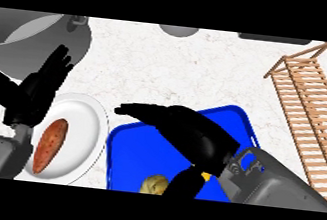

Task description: Pick the squash from the tray and place it in the tiered shelf

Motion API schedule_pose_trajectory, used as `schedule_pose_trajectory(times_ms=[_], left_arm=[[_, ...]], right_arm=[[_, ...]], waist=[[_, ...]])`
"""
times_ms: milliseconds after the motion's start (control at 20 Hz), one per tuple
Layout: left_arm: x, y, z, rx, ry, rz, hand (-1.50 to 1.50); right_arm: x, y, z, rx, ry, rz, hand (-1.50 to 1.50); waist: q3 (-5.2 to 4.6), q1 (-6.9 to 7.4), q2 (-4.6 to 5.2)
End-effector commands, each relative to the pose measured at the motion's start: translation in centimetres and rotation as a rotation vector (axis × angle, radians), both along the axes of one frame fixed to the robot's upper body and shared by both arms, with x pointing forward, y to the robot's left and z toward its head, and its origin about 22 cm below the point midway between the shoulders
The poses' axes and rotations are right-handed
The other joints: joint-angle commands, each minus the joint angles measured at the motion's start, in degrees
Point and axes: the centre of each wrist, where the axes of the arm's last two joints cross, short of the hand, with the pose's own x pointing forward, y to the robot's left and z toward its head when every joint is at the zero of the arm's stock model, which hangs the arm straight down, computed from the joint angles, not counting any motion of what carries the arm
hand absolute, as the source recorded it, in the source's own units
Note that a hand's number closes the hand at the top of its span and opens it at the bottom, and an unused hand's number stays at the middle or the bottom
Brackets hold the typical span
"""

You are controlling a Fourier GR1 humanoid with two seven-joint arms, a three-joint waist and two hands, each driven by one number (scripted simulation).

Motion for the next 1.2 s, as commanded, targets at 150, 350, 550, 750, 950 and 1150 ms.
schedule_pose_trajectory(times_ms=[150,350,550,750,950,1150], left_arm=[[0.3,0.0,-0.3,-0.008,0.006,-0.002,0.0],[0.9,-0.3,0.5,-0.007,-0.002,-0.009,0.0],[1.3,0.5,0.4,-0.004,-0.007,0.02,0.0],[0.3,-0.4,-0.2,-0.001,-0.007,0.021,0.0],[0.9,1.2,-0.5,-0.002,0.012,0.015,0.0],[1.1,0.8,0.5,-0.006,0.005,0.002,0.0]], right_arm=[[-2.9,3.6,3.2,-0.607,-0.386,0.107,-1.5],[-6.0,7.0,2.8,-0.773,-0.488,0.138,-1.5],[-7.7,10.2,-0.6,-0.821,-0.45,0.116,-1.5],[-9.5,10.6,-2.5,-0.858,-0.444,0.139,-1.5],[-8.9,12.3,-4.5,-1.016,-0.487,0.113,-1.5],[-8.6,12.0,-4.8,-1.071,-0.512,0.09,-1.5]], waist=[[-0.31,0.81,-0.88],[-0.02,0.02,-0.26],[0.09,-0.08,0.2],[0.15,-0.07,0.16],[0.04,-0.17,0.15],[0.12,-0.43,0.1]])
